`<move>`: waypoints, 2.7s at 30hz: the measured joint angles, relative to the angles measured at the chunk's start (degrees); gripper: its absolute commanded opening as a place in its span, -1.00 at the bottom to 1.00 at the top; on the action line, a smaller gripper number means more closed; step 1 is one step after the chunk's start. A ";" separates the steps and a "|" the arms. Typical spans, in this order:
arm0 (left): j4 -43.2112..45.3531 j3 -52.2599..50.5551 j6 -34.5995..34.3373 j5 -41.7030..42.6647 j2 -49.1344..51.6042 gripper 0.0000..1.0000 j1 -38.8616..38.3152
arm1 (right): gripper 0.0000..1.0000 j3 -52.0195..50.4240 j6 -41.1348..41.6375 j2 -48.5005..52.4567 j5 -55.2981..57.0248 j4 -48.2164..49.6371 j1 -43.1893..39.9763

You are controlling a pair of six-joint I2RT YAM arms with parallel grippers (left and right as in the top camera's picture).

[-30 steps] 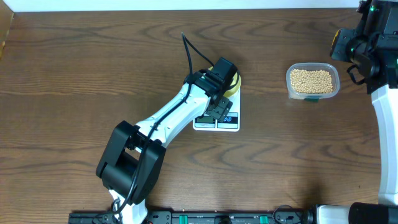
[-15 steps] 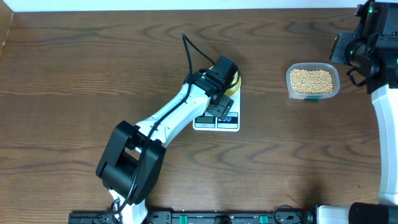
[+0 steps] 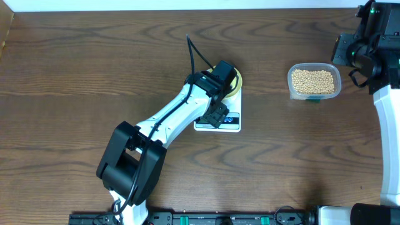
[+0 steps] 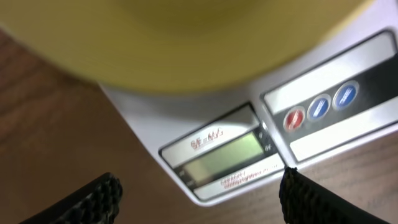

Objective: Scoop item into bowl and weigh 50g on scale

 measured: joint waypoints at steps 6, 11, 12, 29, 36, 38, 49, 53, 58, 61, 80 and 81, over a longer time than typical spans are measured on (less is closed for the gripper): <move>6.40 0.00 0.35 0.00 0.00 0.66 -1.03 | -0.98 0.00 0.00 0.00 0.00 -0.15 0.00; 8.57 0.00 0.31 0.00 0.00 0.66 -3.13 | -0.98 0.00 0.00 0.00 0.00 -0.44 0.00; 8.74 0.00 0.26 0.00 0.00 0.66 -3.34 | -0.98 0.00 0.00 0.00 0.00 -0.42 0.00; 11.76 -3.65 -4.74 -1.77 0.46 0.66 -3.82 | -0.98 0.00 0.00 0.00 0.04 0.07 0.00; 11.08 -3.65 -6.14 -3.54 0.48 0.66 -3.82 | -0.98 0.00 0.00 0.00 0.04 0.07 0.00; 10.86 -3.65 -6.34 -3.91 0.48 0.66 -3.82 | -0.98 0.00 0.00 0.00 0.04 0.07 0.00; 10.38 -3.72 -6.34 -4.90 0.20 0.66 -3.85 | -0.98 0.00 -0.02 0.02 0.07 0.35 0.00; 10.27 -4.04 -6.32 -5.60 -3.96 0.66 -3.89 | -0.98 0.00 -0.42 0.00 0.07 0.46 0.00; 13.22 -4.07 -4.24 -5.99 -13.05 0.66 -3.93 | -0.98 0.00 -0.50 0.00 0.07 0.68 0.00; 15.98 -4.07 -1.84 -5.99 -13.55 0.66 -3.93 | -0.98 0.00 -0.63 0.00 0.07 0.85 0.00; 21.03 -4.07 4.85 -0.55 -4.57 0.67 -3.98 | -0.98 0.00 -0.87 0.00 0.07 0.85 0.00; 21.05 -4.07 4.85 -0.46 -4.20 0.67 -3.98 | -0.98 0.00 -0.87 0.00 0.07 0.85 0.00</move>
